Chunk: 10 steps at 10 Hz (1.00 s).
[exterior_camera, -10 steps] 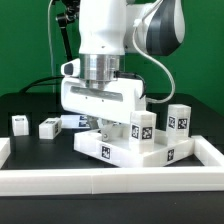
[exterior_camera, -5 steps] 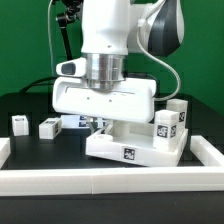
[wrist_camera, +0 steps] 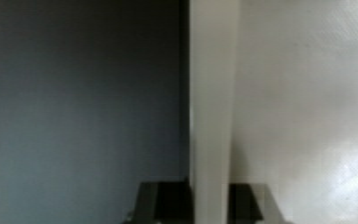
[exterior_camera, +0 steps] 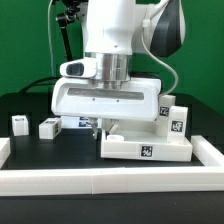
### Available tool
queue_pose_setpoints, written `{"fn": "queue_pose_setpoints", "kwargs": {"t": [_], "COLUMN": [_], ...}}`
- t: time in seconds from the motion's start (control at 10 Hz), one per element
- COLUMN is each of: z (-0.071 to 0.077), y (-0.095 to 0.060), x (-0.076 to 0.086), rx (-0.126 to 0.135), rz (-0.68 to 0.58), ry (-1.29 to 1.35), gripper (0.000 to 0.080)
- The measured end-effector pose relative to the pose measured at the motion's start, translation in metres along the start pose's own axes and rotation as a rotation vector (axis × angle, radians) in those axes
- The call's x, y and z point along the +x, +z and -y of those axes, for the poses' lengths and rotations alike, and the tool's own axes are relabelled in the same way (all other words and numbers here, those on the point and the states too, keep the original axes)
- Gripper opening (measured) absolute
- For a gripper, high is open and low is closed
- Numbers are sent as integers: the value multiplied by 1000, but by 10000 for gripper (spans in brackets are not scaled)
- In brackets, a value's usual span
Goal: Assemble square table
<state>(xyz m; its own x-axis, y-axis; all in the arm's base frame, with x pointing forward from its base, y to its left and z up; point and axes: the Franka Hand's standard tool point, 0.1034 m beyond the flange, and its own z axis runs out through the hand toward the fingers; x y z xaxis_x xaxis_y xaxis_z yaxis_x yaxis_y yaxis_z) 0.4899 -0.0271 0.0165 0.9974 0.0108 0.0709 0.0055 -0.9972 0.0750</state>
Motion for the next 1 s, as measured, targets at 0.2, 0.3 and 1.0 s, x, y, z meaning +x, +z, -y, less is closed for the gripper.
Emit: {"fn": "queue_pose_setpoints", "kwargs": {"t": [0.2,0.3,1.0], "z": [-2,-3,2], "y": [0,-1,-7], "x": [2,8,34], "rx": [-7,-17,-61], "rz": [1,-1,-11], "ry": [-145,-285,-780], "gripper": [61,61,61]}}
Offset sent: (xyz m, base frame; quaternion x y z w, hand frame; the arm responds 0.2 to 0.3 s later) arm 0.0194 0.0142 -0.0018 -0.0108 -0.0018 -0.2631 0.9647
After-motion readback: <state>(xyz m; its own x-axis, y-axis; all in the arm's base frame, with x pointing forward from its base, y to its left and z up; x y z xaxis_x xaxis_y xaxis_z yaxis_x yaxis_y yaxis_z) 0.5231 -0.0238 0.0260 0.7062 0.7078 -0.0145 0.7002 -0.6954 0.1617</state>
